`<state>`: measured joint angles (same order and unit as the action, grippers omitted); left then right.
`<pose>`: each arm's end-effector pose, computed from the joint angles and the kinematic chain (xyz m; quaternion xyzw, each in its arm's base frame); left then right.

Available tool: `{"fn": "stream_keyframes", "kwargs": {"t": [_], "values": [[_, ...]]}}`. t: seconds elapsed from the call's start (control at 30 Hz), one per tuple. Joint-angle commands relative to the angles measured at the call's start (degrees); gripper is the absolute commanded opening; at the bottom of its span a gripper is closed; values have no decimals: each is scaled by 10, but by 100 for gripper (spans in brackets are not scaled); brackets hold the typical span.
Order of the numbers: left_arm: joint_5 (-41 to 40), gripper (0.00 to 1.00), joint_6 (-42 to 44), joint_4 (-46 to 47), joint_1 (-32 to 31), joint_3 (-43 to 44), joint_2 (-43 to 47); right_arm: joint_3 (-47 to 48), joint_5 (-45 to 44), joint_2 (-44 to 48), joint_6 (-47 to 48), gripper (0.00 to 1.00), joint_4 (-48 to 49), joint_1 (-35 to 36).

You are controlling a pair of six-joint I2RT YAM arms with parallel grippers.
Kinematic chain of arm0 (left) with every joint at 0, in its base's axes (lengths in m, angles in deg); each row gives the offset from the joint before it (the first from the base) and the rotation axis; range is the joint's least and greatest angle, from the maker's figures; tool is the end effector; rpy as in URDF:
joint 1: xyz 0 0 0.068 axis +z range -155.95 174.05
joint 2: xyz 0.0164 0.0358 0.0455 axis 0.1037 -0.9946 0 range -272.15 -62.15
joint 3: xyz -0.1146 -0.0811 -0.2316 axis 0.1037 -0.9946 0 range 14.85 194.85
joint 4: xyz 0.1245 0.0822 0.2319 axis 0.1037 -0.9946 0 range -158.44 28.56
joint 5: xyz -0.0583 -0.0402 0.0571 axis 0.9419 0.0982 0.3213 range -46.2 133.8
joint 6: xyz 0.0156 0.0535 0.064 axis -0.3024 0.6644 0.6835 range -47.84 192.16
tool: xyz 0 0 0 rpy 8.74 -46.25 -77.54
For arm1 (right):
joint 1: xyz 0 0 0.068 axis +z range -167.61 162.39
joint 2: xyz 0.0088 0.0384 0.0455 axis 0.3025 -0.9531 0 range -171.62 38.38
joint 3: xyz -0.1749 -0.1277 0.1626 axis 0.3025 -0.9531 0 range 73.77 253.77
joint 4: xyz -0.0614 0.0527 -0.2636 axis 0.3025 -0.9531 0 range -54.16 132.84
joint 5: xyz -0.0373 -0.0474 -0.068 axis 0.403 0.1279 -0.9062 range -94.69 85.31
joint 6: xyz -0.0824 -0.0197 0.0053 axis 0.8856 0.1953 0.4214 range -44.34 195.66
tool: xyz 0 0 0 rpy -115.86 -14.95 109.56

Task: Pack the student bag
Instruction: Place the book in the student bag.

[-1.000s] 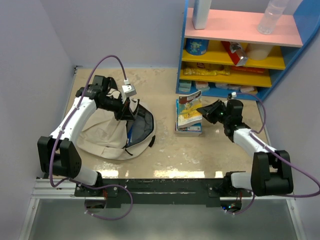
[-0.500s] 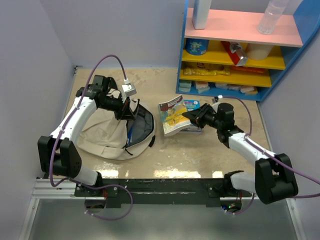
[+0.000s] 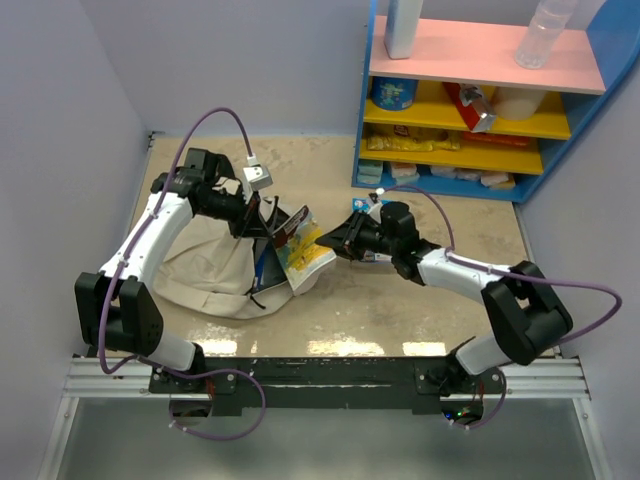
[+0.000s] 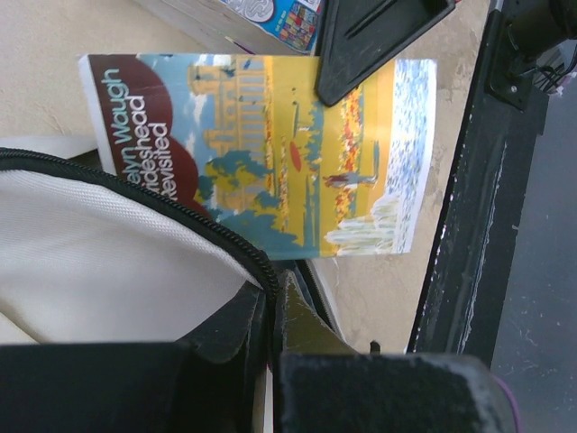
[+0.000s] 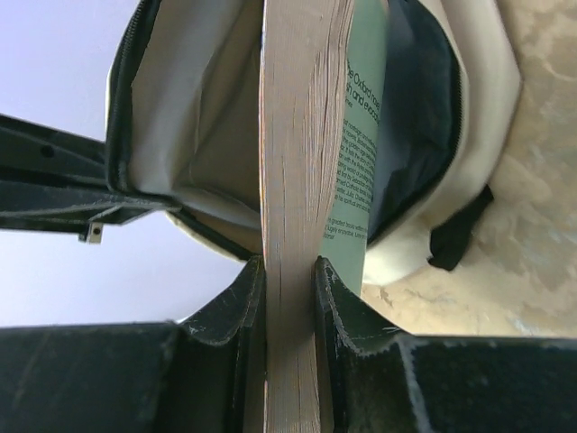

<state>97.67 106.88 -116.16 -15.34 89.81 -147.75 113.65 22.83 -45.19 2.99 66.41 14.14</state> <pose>0.3019 -0.1109 0.2784 0.4166 0.7710 -0.3901 0.2826 0.2809 0.2145 0.1892 0.1507 0.7936 0.5591 0.1868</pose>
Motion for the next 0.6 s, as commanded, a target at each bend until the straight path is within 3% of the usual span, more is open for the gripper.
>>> {"fn": "stream_keyframes", "kwargs": {"t": [0.0,0.3,0.57], "values": [[55,0,-11,16,-1,33,4,78,-14,-18,-15,0,84,18],[48,0,4,5,-1,24,14,126,-7,-76,-25,0,114,42],[48,0,12,7,-1,11,16,156,-11,-27,24,0,19,45]]}}
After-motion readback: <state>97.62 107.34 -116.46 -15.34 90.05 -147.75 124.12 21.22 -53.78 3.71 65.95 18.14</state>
